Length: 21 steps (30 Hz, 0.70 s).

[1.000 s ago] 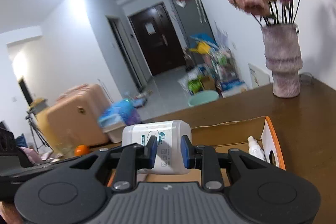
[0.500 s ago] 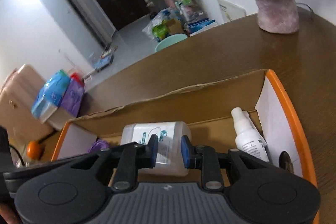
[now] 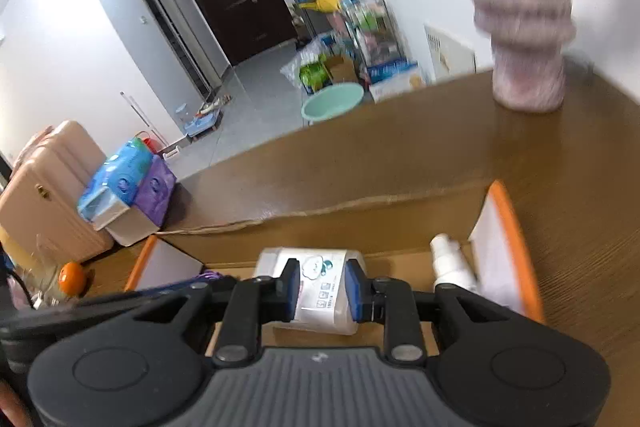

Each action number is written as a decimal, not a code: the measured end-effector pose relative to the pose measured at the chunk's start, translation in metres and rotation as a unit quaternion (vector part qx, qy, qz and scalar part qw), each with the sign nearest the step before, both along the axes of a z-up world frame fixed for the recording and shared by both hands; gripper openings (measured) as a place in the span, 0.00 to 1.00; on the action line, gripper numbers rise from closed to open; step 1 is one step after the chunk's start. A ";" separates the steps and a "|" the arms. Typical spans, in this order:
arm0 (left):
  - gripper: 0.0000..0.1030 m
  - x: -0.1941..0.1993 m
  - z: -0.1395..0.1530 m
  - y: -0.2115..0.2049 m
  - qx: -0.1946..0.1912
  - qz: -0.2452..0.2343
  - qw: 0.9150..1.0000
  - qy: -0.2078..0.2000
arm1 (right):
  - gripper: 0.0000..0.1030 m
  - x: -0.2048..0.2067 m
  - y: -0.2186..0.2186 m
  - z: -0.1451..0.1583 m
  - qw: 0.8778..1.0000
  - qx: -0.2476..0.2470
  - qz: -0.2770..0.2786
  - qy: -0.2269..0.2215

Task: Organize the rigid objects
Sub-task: 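Lower the white bottle into the box and open both tools, then withdraw both tools from the box back over the table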

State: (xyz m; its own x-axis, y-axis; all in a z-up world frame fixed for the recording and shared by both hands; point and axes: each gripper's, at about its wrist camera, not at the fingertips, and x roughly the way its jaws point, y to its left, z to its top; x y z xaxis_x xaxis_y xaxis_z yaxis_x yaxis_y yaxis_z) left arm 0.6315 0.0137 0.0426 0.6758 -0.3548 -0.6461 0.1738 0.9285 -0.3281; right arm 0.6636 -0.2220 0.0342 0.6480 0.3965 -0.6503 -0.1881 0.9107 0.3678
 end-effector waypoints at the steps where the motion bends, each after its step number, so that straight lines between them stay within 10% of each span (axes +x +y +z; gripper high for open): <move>1: 0.45 -0.007 0.009 0.003 0.009 0.001 1.000 -0.008 | 0.27 -0.009 -0.002 0.010 1.000 -0.007 0.001 -0.007; 13: 0.75 -0.107 0.068 0.027 0.160 0.053 0.983 -0.072 | 0.63 -0.115 -0.039 0.079 0.993 -0.099 -0.004 -0.067; 21: 0.96 -0.173 0.085 0.035 0.169 0.085 0.975 -0.114 | 0.81 -0.182 -0.051 0.093 0.983 -0.122 -0.023 -0.133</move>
